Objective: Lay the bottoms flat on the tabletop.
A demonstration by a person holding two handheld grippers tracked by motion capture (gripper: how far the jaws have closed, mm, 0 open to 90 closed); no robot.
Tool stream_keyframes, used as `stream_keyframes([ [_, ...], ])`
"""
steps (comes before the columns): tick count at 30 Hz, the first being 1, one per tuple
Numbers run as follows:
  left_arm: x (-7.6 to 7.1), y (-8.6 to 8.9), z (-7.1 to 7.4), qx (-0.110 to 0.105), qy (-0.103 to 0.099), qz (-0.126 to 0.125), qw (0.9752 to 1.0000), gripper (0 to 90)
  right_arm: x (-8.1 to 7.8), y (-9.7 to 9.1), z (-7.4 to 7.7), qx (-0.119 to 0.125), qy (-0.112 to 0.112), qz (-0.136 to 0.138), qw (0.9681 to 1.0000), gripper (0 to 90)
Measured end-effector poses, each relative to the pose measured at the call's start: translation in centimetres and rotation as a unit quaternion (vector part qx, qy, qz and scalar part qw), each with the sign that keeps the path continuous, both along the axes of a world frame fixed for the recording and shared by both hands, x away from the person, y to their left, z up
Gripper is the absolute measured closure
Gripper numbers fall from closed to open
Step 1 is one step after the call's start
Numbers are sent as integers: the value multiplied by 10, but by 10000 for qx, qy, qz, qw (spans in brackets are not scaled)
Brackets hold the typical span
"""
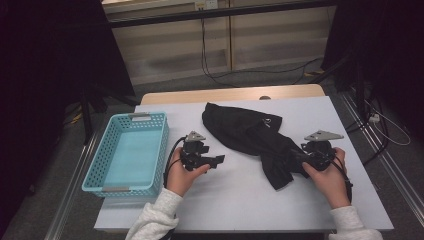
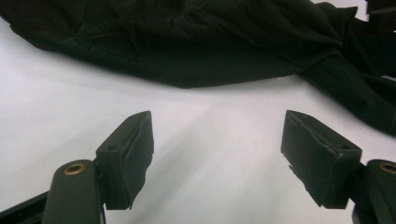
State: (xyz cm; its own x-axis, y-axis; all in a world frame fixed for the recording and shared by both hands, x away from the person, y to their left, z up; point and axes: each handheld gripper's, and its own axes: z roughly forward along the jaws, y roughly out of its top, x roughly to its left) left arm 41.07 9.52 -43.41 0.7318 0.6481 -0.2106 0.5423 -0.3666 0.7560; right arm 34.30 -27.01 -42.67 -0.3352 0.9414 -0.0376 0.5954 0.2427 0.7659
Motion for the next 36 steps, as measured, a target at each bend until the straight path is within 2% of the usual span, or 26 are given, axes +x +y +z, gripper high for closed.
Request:
stream_keyframes([
  [3,0,0,0,-5,7,-1,10000,254,-5,23,8,112,-37,467,9988,551],
  [4,0,0,0,-11,8,-5,10000,254,-6,33,7,120,5,643,9979,555],
  [6,-1,0,1,-16,11,-6,10000,254,-8,53,1,69,250,1021,9944,560],
  [7,-1,0,1,-13,16,-6,10000,254,-8,62,-6,-123,392,1141,9926,561],
  [8,-1,0,1,-13,13,-7,10000,254,-7,69,-13,-394,491,1144,9914,562],
  [9,-2,0,1,-26,15,4,10000,255,-6,73,-21,-545,600,1140,9902,575],
  [10,-2,0,1,-30,17,3,10000,256,-4,75,-27,-491,664,1096,9905,626],
  [11,-2,0,1,-36,9,0,10000,256,-4,74,-29,-178,662,1086,9917,761],
  [12,-2,0,1,-35,-1,-10,10000,257,-4,73,-28,-26,731,1183,9903,854],
  [14,-2,0,1,-39,18,-10,10000,259,-4,74,-26,7,819,1227,9891,884],
  [17,-1,0,0,-24,33,-24,10000,263,-3,74,-26,381,918,1298,9865,891],
  [20,-1,0,1,-38,35,-21,10000,269,-5,80,-22,778,928,1497,9813,892],
  [23,-2,-1,1,-56,55,-37,10000,273,-10,92,-13,1058,838,1807,9742,891],
  [26,-3,-3,0,-78,92,-61,9999,275,-14,108,-9,1421,822,2139,9630,889],
  [29,-4,-4,-1,-65,145,-94,9998,277,-17,124,-13,1475,889,2398,9554,856],
  [30,-4,-5,-1,-46,150,-105,9998,277,-18,129,-15,1502,943,2496,9520,828],
  [31,-5,-6,-1,-42,159,-114,9998,276,-18,133,-17,1454,971,2575,9503,766],
  [32,-5,-6,-2,-47,183,-112,9998,276,-19,135,-17,1307,942,2564,9531,724],
  [34,-6,-8,-3,-15,184,-146,9997,276,-20,134,-14,956,788,2495,9604,723],
  [36,-7,-9,-4,5,201,-172,9996,276,-19,127,-9,894,652,2334,9661,696],
])
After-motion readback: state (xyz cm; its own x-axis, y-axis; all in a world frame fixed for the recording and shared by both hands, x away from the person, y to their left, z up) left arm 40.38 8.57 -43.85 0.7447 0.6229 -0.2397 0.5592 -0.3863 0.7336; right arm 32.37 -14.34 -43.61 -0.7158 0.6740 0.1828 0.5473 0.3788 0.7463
